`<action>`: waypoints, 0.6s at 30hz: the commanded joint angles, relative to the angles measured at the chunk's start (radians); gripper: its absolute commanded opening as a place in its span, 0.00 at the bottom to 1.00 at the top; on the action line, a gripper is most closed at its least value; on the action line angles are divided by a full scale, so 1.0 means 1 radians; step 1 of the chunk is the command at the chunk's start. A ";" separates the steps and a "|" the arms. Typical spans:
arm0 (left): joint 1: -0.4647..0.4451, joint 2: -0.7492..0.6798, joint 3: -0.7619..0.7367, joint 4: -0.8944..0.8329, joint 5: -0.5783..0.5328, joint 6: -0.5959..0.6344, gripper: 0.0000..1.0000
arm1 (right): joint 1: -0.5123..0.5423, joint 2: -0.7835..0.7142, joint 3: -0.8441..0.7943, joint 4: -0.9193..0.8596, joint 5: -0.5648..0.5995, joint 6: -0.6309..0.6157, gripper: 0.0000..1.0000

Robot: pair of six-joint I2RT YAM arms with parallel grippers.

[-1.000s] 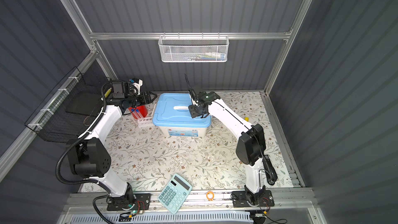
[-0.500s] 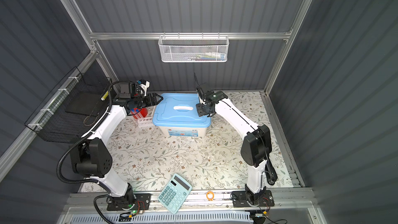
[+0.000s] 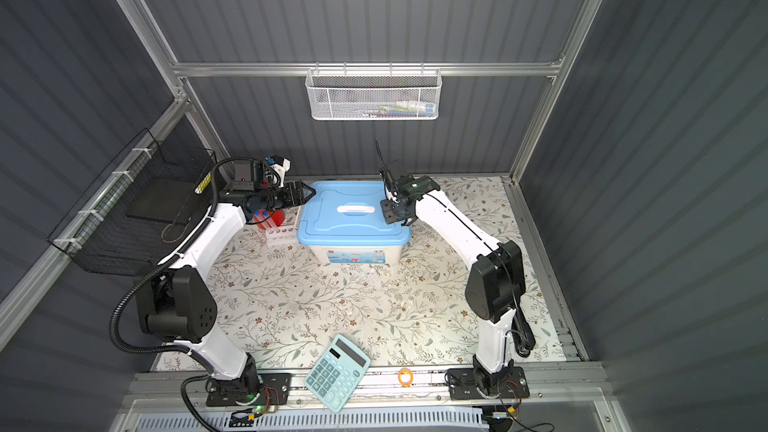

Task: Organize the chemistry lab equipment

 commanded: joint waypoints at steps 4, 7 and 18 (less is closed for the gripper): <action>-0.008 0.011 -0.033 -0.014 -0.003 -0.029 0.78 | -0.019 0.038 -0.051 -0.143 0.070 -0.020 0.52; -0.016 0.011 -0.039 -0.014 -0.008 -0.034 0.78 | -0.025 0.037 -0.058 -0.144 0.071 -0.021 0.51; 0.002 -0.040 -0.076 -0.046 -0.158 -0.054 0.83 | -0.030 0.021 -0.053 -0.137 0.055 -0.016 0.52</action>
